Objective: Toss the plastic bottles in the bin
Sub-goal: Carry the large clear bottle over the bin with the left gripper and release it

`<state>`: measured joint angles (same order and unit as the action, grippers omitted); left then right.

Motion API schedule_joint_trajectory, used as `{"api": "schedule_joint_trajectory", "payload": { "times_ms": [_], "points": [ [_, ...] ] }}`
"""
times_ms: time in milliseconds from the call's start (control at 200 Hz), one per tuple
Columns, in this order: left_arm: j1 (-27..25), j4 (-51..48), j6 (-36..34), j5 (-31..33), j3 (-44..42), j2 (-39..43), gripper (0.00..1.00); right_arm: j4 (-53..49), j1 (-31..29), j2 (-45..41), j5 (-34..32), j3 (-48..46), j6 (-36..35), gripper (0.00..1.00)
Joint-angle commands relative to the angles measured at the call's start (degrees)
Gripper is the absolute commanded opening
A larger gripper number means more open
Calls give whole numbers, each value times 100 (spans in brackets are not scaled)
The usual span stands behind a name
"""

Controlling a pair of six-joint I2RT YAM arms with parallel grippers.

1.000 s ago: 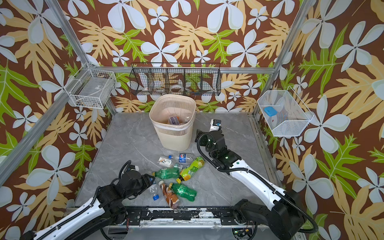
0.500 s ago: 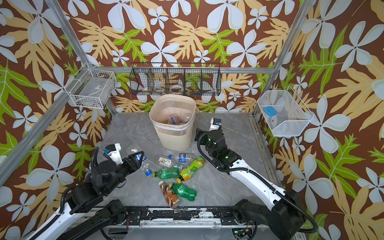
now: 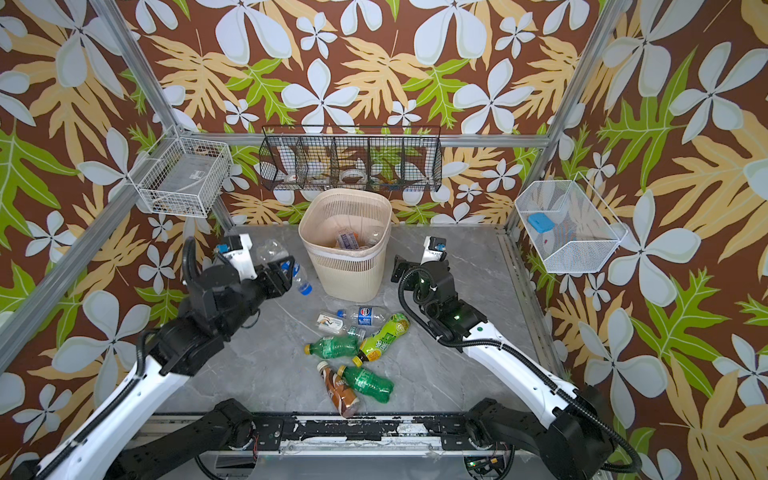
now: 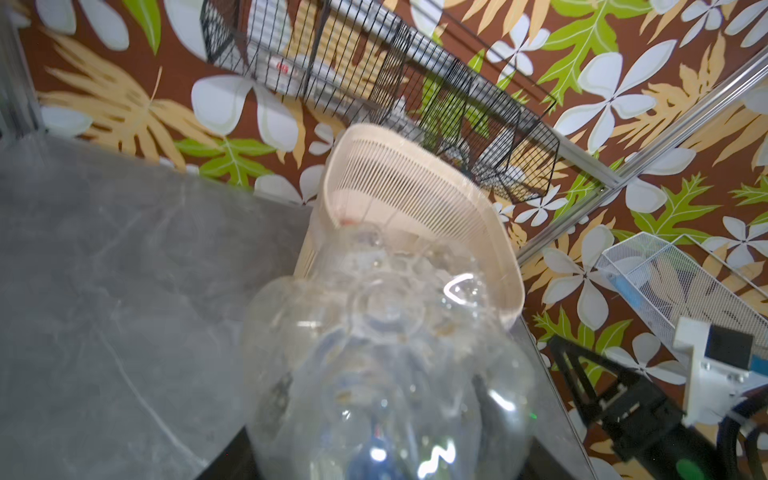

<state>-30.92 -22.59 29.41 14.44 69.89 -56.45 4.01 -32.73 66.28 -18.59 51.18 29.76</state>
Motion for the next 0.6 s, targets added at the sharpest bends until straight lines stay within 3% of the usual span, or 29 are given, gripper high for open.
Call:
{"api": "schedule_joint_trajectory", "payload": {
  "times_ms": [0, 135, 350, 435, 596],
  "points": [
    [417, 26, -1075, -945, 1174, -935, 64, -31, -5, -118, -172, -44, -54, 100],
    [763, -564, -1678, -1189, 3024, -2450, 63, -108, 4, -279, -254, -117, -55, 100],
    [894, -1992, -2296, -642, 6078, -4922, 61, -223, 12, -423, -329, -139, -41, 100],
    [894, -2034, -2317, -670, 6463, -5290, 61, -285, 12, -449, -346, -117, -49, 100],
    [894, -1752, -2304, -676, 6180, -5268, 61, -277, 20, -451, -378, -137, -58, 100]
  ]
}}
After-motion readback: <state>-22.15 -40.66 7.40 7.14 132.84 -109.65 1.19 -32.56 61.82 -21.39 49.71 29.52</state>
